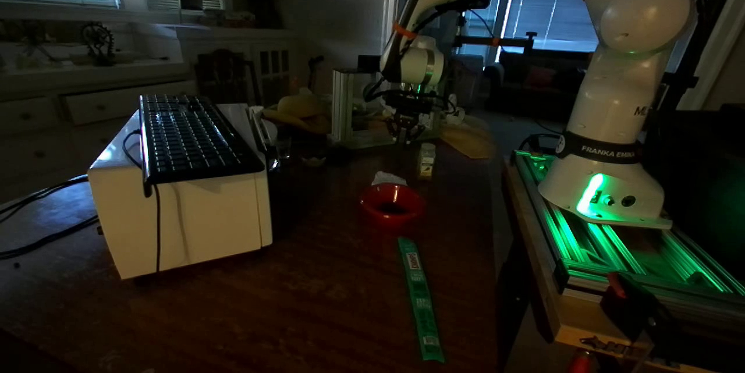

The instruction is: Move the brown object to the right.

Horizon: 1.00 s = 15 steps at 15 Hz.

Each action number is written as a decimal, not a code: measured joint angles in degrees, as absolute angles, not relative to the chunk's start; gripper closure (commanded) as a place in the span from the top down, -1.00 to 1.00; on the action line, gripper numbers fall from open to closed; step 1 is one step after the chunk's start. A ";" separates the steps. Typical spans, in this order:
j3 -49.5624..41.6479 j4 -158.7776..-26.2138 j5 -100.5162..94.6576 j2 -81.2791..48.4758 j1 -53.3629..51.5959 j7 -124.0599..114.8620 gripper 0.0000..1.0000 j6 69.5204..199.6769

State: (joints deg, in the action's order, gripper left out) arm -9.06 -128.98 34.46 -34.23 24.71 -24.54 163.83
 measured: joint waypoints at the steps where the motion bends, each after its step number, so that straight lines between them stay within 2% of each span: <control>1: -8.73 -128.54 35.40 -34.88 25.06 -24.40 -0.88 163.94; 8: -6.82 -125.39 41.63 -38.32 27.01 -21.08 -0.88 166.09; 9: -6.66 -125.02 42.25 -38.53 27.05 -20.63 -0.02 166.35; 10: -6.45 -124.69 42.80 -38.69 27.14 -20.12 0.00 166.50; 15: -5.46 -123.43 44.23 -38.46 27.34 -16.67 0.72 166.95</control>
